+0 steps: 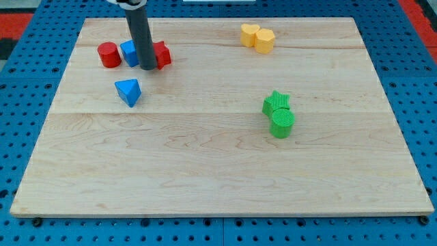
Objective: Move the blue cube along with the blue triangle down
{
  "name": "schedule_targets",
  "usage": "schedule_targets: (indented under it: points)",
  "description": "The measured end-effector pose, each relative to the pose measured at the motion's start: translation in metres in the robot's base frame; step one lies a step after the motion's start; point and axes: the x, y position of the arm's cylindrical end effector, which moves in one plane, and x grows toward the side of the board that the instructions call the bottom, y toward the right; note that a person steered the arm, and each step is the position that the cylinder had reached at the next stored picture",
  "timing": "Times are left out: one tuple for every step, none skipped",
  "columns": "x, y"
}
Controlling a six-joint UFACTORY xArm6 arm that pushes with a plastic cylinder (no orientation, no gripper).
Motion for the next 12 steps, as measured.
schedule_targets:
  points:
    - [-0.024, 0.000]
    - [-0.049, 0.000]
    - [-0.067, -0.007]
    - [-0.068, -0.052]
    - [-0.049, -0.074]
    - [-0.026, -0.066]
    - [-0.018, -0.057]
    - [-0.034, -0.056]
    - [-0.047, -0.035]
    - [-0.041, -0.018]
    - [-0.013, -0.019]
    - [0.019, -0.019]
